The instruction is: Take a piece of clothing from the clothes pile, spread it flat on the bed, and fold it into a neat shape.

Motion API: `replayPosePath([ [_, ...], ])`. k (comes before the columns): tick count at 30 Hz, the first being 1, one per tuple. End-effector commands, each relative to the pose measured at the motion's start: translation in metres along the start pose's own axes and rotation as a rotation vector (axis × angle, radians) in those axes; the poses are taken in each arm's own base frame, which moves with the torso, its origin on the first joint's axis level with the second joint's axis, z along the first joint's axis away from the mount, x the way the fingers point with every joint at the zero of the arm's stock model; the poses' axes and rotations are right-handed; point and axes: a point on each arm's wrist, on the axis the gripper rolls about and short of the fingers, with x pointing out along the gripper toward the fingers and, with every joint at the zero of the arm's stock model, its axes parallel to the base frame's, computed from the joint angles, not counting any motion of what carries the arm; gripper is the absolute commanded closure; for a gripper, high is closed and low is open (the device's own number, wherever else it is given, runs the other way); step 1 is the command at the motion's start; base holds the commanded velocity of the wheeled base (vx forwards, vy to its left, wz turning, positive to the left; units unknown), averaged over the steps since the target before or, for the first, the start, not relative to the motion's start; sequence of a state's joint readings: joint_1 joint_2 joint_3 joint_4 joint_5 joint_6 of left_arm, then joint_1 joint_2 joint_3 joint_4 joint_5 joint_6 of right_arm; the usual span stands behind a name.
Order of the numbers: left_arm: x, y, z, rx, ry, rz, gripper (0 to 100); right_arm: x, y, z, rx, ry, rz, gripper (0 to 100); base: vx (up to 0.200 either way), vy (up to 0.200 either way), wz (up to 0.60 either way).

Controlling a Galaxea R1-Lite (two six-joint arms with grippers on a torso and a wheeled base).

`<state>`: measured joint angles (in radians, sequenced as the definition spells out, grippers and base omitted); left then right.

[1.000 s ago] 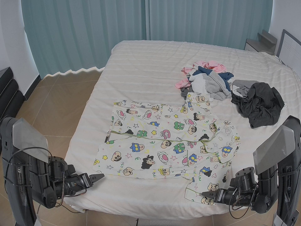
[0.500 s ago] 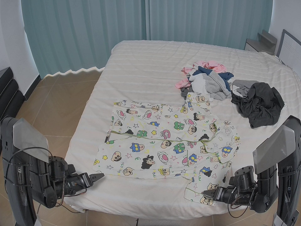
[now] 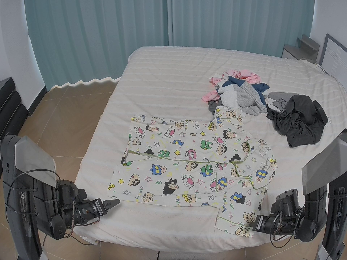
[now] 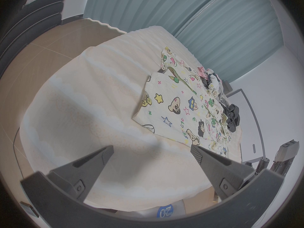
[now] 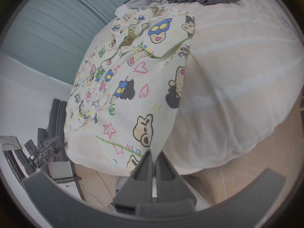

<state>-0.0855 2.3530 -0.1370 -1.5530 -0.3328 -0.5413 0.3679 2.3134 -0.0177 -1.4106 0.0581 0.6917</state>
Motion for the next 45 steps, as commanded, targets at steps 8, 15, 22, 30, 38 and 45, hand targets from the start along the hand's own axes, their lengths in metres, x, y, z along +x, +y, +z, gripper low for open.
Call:
replayPosePath([
  [8,0.000,-0.001,0.001,0.006,-0.011,-0.007,0,-0.039,-0.004,0.000,-0.088,0.080,-0.069,100,0.000,0.000,0.00],
  [15,-0.001,-0.001,0.000,0.007,-0.007,-0.008,0,-0.047,-0.016,0.002,-0.119,0.112,-0.127,100,0.000,0.000,0.00],
  [22,-0.002,-0.001,0.000,0.006,-0.001,-0.012,0,-0.048,-0.022,-0.001,-0.115,0.155,-0.163,100,0.000,0.000,0.00],
  [30,-0.002,-0.002,0.000,0.001,-0.003,-0.017,0,-0.048,-0.023,-0.003,-0.119,0.171,-0.171,100,0.000,0.000,0.00],
  [38,0.016,-0.010,0.015,-0.044,-0.082,-0.052,0,-0.051,-0.020,-0.001,-0.126,0.151,-0.161,100,0.000,0.000,0.00],
  [45,0.048,-0.019,0.019,-0.024,-0.146,-0.045,0,-0.057,-0.017,0.003,-0.132,0.109,-0.134,100,0.000,0.000,0.00],
])
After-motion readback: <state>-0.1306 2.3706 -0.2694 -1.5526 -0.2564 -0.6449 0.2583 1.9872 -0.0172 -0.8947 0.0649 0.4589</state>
